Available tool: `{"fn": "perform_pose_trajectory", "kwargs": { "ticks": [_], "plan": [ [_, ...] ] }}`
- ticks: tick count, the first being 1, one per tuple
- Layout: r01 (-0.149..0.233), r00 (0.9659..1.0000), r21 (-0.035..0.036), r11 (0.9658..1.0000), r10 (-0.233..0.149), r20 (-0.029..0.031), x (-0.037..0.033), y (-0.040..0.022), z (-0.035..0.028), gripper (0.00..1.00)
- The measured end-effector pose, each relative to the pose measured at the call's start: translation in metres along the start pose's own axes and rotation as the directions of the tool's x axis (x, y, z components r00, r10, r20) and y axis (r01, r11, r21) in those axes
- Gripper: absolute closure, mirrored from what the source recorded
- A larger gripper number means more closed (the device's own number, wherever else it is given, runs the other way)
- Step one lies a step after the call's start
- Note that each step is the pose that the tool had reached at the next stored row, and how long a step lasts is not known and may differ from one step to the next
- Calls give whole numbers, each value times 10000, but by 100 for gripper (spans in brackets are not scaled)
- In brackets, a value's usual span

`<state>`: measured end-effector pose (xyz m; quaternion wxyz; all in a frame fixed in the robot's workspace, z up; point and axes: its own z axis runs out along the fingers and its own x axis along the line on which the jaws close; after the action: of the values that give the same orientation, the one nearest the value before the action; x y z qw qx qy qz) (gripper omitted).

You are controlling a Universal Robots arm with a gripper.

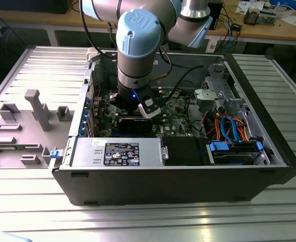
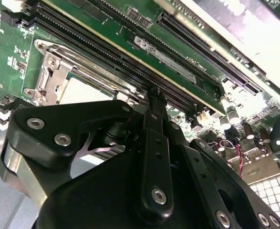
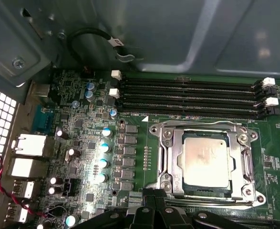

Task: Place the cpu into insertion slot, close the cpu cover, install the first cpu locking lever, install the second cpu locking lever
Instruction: 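Install the second cpu locking lever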

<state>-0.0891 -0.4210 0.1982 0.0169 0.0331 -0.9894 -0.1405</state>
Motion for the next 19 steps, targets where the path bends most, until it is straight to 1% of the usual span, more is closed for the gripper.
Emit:
{"fn": "perform_pose_trajectory", "kwargs": {
  "ticks": [5,7,8,10,12,13,14,16,17,19],
  "plan": [
    [1,10000,-34,10000,-1,2,-1,7,27,89],
    [3,10000,-63,10000,-3,6,-1,12,40,89],
    [2,10000,-57,10000,-2,3,2,23,43,89],
    [1,10000,-6,10000,-1,1,2,27,43,89],
    [-3,10000,87,10000,3,-2,4,29,42,89],
    [-6,10000,149,9999,6,-4,4,30,42,89],
    [-6,10000,169,9999,6,-6,5,30,38,89],
    [-7,10000,179,9998,7,-8,7,34,19,89],
    [-10,10000,198,9998,11,-15,10,35,3,89],
    [-7,10000,181,9998,7,-11,12,44,-17,89]
  ]
}}
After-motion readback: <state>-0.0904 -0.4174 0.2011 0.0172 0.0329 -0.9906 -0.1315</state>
